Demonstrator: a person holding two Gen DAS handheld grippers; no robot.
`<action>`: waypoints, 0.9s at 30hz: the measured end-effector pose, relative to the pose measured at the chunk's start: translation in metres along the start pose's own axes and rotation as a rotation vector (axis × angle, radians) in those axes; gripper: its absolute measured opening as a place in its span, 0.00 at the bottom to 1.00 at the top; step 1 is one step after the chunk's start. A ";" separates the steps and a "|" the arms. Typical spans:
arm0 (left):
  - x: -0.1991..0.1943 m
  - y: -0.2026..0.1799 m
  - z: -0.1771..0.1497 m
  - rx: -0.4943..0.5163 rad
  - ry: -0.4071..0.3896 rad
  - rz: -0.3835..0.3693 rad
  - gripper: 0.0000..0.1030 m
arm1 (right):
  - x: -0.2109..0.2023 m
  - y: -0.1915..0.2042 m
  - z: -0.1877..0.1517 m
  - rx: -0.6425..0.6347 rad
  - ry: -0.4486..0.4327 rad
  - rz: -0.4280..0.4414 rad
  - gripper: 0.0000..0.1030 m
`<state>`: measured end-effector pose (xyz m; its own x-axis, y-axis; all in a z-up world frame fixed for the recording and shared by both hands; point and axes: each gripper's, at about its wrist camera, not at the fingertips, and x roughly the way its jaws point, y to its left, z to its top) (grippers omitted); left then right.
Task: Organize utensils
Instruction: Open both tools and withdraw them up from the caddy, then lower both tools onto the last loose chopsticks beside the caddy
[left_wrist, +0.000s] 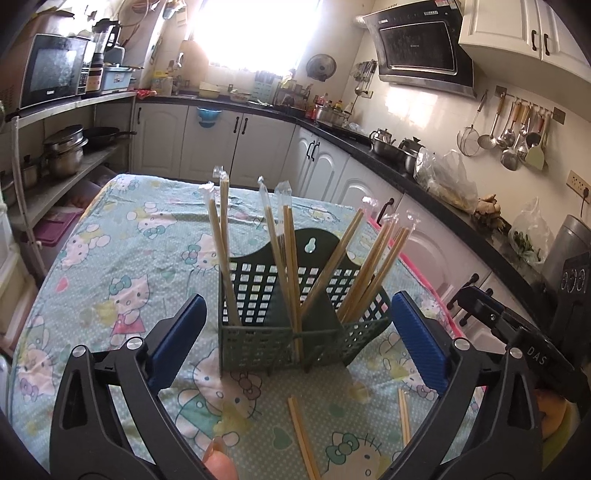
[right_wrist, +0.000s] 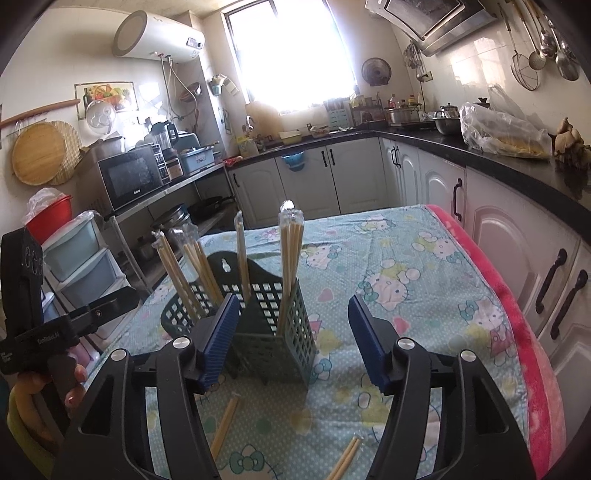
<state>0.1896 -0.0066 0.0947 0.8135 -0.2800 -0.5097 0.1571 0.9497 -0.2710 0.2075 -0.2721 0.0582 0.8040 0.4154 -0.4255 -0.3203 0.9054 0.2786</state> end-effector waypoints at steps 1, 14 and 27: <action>0.000 0.000 -0.002 0.001 0.003 0.002 0.89 | 0.000 0.000 -0.002 0.001 0.003 0.000 0.59; 0.004 0.000 -0.022 0.008 0.039 0.021 0.89 | 0.000 -0.004 -0.029 0.001 0.066 -0.009 0.60; 0.018 0.000 -0.043 0.013 0.096 0.026 0.89 | 0.005 -0.008 -0.051 -0.004 0.129 -0.011 0.60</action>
<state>0.1803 -0.0174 0.0498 0.7600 -0.2672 -0.5925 0.1446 0.9582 -0.2467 0.1881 -0.2732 0.0098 0.7364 0.4127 -0.5361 -0.3140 0.9104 0.2695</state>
